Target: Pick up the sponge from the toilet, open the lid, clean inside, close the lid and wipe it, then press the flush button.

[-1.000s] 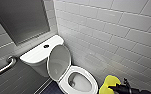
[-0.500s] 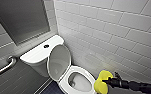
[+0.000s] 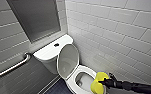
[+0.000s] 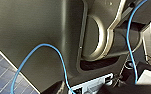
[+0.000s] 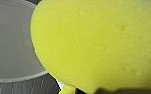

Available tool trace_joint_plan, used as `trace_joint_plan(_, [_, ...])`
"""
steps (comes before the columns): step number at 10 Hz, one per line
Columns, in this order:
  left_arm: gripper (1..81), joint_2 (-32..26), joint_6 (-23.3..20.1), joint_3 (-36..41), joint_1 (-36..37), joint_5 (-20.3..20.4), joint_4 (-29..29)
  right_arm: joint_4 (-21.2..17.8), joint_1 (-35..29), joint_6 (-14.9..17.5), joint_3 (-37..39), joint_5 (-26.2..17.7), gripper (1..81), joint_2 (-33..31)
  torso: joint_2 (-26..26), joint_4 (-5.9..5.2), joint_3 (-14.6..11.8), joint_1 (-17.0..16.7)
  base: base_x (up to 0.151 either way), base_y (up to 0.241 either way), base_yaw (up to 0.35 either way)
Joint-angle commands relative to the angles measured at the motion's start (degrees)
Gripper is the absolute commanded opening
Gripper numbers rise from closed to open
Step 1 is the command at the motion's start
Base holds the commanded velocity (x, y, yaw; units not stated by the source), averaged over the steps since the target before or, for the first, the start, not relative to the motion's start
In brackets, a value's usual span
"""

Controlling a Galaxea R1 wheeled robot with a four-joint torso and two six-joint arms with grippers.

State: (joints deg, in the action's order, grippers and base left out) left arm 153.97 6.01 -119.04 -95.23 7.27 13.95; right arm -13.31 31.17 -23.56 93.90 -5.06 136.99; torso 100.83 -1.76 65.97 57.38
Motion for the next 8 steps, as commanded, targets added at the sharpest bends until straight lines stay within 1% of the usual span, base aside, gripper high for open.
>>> trace_joint_plan(1, [81.1, -0.50, -0.30, 1.09, -1.49, -4.45, 0.64, -1.28, -9.84, -0.17, 2.49, -3.99, 1.0, -0.12, 0.00, 0.05, 0.00, 0.00, 0.000, 0.000, 0.000])
trace_joint_plan(2, [81.1, -0.41, -0.21, 1.09, -1.41, -4.54, 0.38, -1.37, -10.55, -0.17, 5.12, -4.34, 1.0, 1.99, 0.00, -0.48, 0.02, 0.00, 0.000, 0.000, 0.000])
trace_joint_plan(4, [81.1, -0.15, -0.21, 0.30, -1.49, -4.63, -0.06, -1.45, -12.22, -0.17, 10.31, -4.52, 1.0, 6.56, 0.00, -0.46, 0.02, 0.02, 0.000, 0.000, 0.000])
trace_joint_plan(6, [81.1, 0.56, -0.12, -0.84, -2.02, -4.63, -0.15, -1.10, -14.24, -0.17, 12.87, -5.84, 1.0, 9.64, 0.00, -0.46, 0.02, 0.02, 0.000, 0.000, 0.000])
trace_joint_plan(8, [81.1, 2.13, -0.12, -3.12, -2.81, -4.54, -0.15, -1.37, -15.56, -0.17, 13.14, -5.84, 1.0, 10.96, 0.00, -0.46, 0.05, 0.05, 0.000, 0.000, 0.000])
